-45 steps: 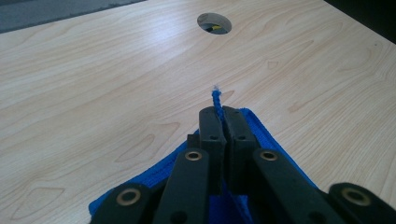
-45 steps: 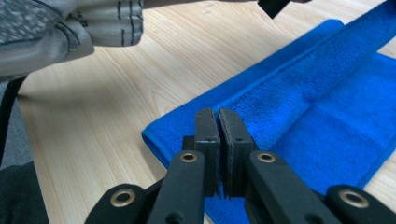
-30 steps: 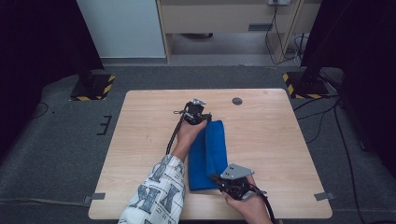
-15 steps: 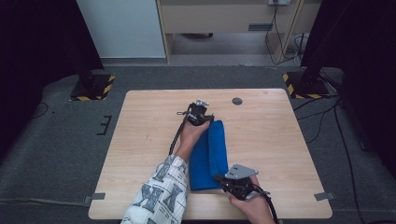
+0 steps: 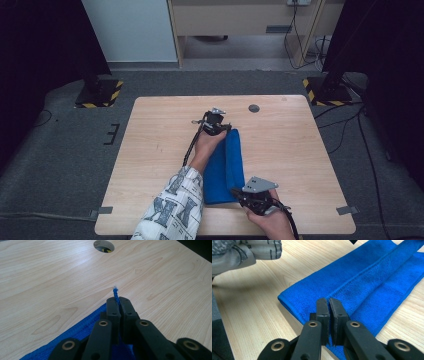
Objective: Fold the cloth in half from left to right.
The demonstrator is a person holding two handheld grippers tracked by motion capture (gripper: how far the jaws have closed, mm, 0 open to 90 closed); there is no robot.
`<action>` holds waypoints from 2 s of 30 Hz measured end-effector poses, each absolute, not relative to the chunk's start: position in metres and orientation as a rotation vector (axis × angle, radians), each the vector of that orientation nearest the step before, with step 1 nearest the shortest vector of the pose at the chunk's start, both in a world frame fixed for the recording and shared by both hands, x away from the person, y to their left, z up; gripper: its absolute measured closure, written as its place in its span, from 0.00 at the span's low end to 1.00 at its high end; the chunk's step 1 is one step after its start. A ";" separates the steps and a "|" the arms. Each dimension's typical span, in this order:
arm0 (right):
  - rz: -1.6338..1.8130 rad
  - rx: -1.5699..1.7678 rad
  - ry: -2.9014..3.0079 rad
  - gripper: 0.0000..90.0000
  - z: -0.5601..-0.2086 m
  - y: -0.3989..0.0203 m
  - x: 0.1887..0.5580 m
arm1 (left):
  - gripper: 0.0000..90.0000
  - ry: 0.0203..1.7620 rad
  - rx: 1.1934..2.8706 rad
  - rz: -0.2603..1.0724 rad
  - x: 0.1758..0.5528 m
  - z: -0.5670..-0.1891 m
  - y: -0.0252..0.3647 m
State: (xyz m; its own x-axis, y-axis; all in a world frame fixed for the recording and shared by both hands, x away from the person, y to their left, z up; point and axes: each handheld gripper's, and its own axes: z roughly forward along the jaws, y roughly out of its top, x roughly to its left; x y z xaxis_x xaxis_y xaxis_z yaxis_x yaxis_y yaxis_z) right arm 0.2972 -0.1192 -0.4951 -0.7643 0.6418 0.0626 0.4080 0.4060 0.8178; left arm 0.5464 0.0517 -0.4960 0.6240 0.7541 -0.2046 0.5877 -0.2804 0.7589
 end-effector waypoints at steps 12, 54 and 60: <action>1.273 0.938 2.406 0.96 -0.496 -0.123 0.299 | 0.96 1.054 1.988 0.238 0.546 -0.498 0.048; 1.172 1.136 2.331 0.32 -0.504 -0.144 0.314 | 0.52 0.961 1.981 0.298 0.534 -0.478 0.050; 1.173 1.144 2.316 0.26 -0.505 -0.143 0.316 | 0.43 0.937 2.007 0.299 0.529 -0.474 0.050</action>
State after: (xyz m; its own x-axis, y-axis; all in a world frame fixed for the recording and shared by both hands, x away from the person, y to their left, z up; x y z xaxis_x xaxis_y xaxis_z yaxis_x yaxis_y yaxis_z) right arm 0.3159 -0.1430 -0.5050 -0.6364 0.7672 0.0807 0.5192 0.3485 0.7804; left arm 0.5292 0.0502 -0.4744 0.6871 0.7137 -0.1358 0.5032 -0.3327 0.7976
